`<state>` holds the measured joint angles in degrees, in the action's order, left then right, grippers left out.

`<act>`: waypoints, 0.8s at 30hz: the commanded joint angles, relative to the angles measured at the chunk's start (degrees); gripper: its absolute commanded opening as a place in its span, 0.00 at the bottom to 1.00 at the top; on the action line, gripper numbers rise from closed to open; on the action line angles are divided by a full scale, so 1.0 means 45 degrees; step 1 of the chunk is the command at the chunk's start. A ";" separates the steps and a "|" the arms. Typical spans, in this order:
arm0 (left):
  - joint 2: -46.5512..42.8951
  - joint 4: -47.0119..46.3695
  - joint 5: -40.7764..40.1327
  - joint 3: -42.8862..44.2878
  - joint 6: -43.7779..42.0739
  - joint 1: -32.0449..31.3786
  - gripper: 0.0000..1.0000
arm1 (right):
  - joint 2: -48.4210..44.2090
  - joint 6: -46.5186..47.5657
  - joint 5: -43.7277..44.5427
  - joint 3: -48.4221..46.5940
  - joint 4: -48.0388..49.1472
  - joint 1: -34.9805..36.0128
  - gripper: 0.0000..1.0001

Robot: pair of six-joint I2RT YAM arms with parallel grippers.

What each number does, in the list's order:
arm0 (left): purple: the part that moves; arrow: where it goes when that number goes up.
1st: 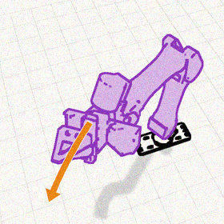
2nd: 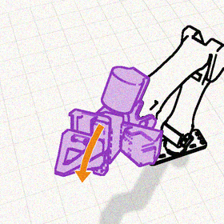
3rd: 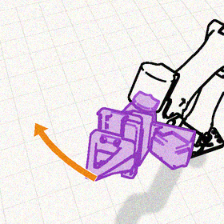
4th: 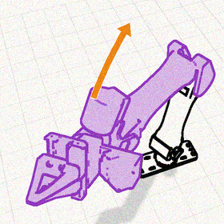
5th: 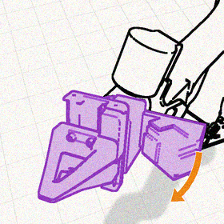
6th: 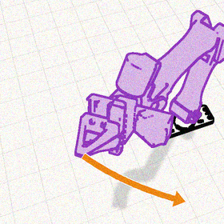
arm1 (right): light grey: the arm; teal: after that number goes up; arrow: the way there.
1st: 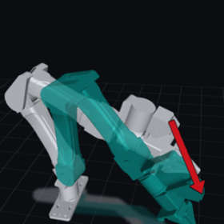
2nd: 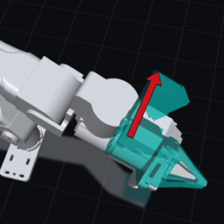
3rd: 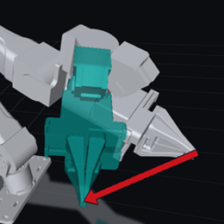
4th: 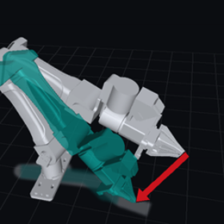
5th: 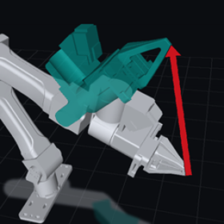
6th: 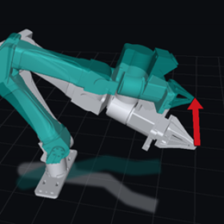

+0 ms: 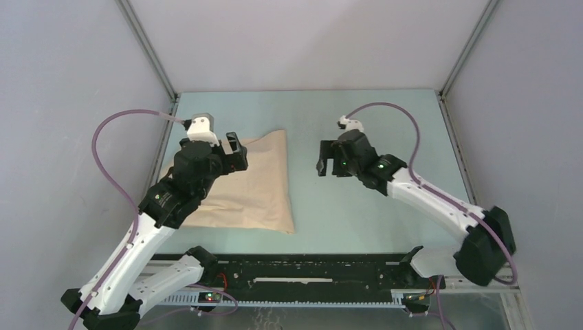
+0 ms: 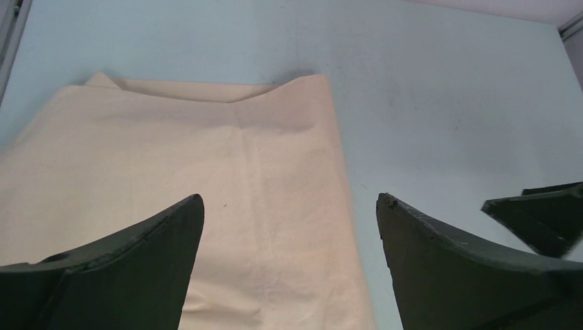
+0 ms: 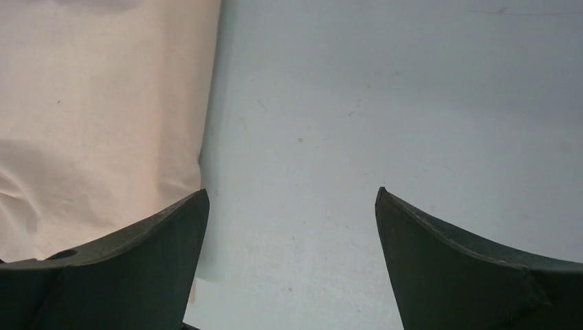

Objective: Open and lay out the surgical kit
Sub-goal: Move the surgical kit at the center of the board.

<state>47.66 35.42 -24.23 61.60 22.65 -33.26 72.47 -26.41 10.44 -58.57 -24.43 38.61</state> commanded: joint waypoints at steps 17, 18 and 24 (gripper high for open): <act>-0.1287 0.1503 -0.0366 -0.1050 0.1290 0.0884 1.00 | 0.8492 -0.1003 0.0407 -0.7158 -0.0794 0.3429 0.89; -0.1291 0.1545 -0.0358 -0.1027 0.1297 0.0897 1.00 | 0.8794 -0.1082 0.0488 -0.7424 -0.0964 0.3505 0.87; -0.1411 0.1678 -0.0408 -0.1003 0.1274 0.0983 1.00 | 0.9943 -0.1582 0.0747 -0.7869 -0.1340 0.3625 0.76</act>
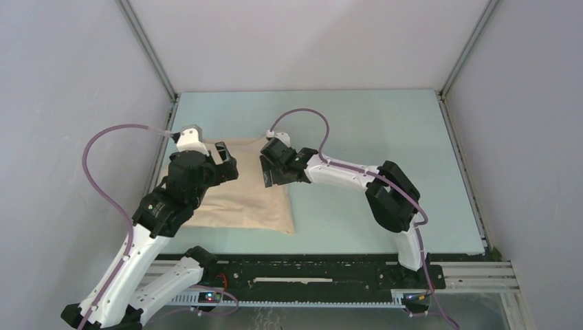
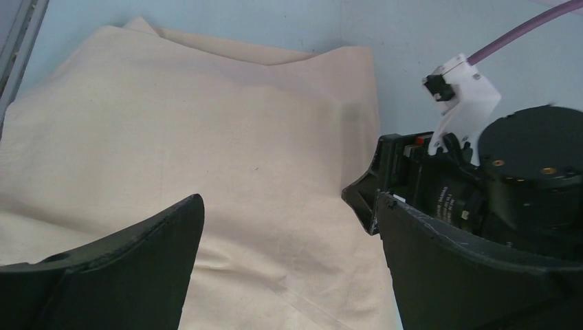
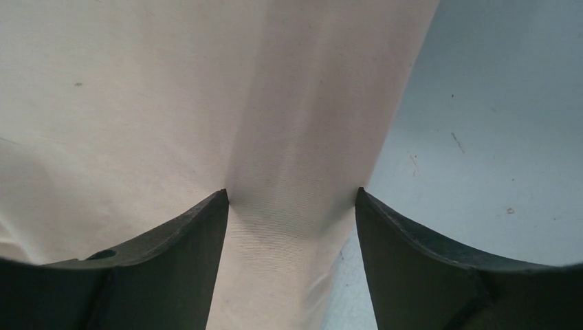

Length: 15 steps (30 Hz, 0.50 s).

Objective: Open and lay out the surgical kit
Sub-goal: Move the surgical kit at the center of the board.

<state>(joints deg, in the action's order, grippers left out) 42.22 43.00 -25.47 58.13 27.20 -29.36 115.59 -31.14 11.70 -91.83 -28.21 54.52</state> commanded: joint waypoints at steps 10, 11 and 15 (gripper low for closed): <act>-0.0242 -0.0004 -0.0085 -0.0311 0.0435 0.0154 1.00 | 0.0940 -0.0864 0.0673 -0.0723 -0.0639 0.0187 0.40; -0.0256 -0.0015 -0.0096 -0.0309 0.0449 0.0158 1.00 | 0.0944 -0.0876 0.0753 -0.0741 -0.0681 0.0188 0.27; -0.0261 -0.0006 -0.0129 -0.0333 0.0492 0.0158 1.00 | 0.0869 -0.0804 0.1112 -0.0830 -0.0945 0.0117 0.00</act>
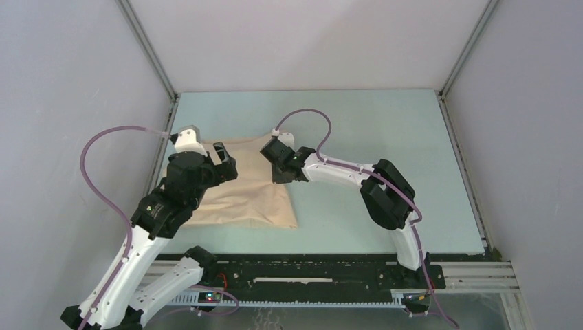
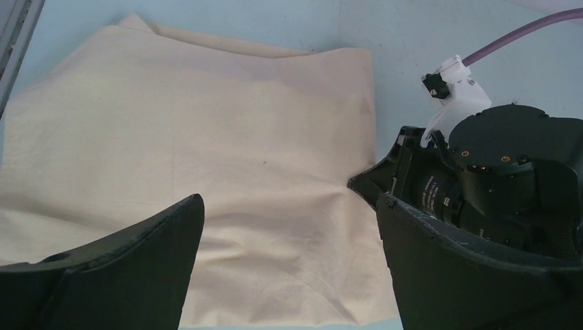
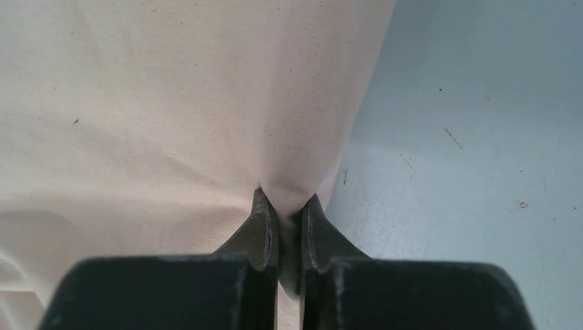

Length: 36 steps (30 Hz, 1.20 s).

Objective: Open and lay out the surgical kit
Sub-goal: Move the surgical kit at the center of the board.

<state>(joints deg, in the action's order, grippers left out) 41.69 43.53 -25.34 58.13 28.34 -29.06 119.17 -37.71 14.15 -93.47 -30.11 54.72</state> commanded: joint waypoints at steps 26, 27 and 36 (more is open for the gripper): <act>0.1257 -0.0836 0.0701 0.0012 0.0267 0.0334 1.00 | -0.1652 0.5378 0.0809 0.0323 0.1006 -0.5810 0.00; 0.1320 -0.0875 0.0724 0.0027 0.0283 0.0358 1.00 | -0.1685 0.5501 0.0714 0.0339 0.1109 -0.6019 0.00; 0.2339 -0.1686 0.1340 0.0449 0.0474 0.0667 1.00 | -0.1583 0.5933 -0.0037 -0.0046 0.1154 -0.7953 0.00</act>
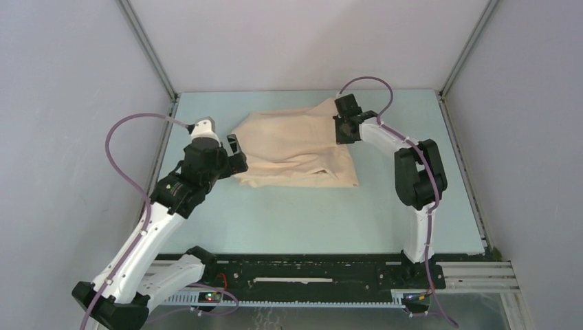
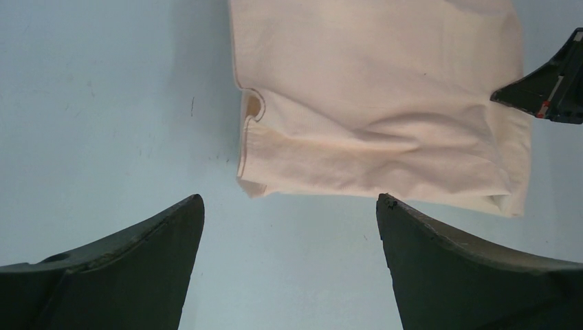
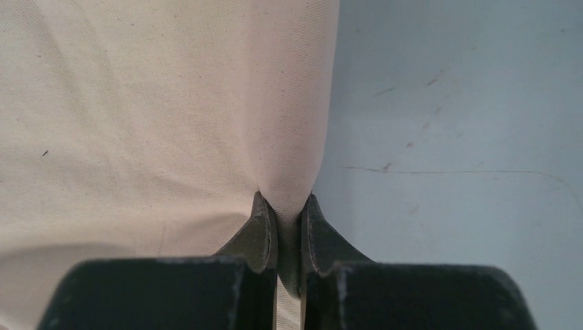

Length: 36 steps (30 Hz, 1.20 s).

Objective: Open and lay out the surgical kit
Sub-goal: Move the surgical kit at the center of the board.

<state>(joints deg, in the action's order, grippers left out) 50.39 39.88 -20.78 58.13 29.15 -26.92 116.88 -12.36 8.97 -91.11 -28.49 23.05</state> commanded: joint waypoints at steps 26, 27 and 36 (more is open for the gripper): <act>0.2687 -0.2436 0.2276 0.0409 0.0735 0.1601 1.00 | -0.1617 0.0569 0.1404 -0.1992 -0.0902 -0.1807 0.68; 0.2508 -0.2346 0.2264 0.0311 0.0731 0.1606 1.00 | -0.1715 0.0628 0.1463 -0.2157 -0.1192 -0.1668 0.71; -0.0158 -0.1633 0.1656 -0.1317 0.1315 0.1646 1.00 | -0.2864 0.1356 0.0008 -0.1831 -0.0394 0.1353 0.79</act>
<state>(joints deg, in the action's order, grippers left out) 55.07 30.87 -11.79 56.12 32.93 -20.03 106.91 -9.28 12.10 -99.18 -33.30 21.39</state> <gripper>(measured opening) 0.996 0.783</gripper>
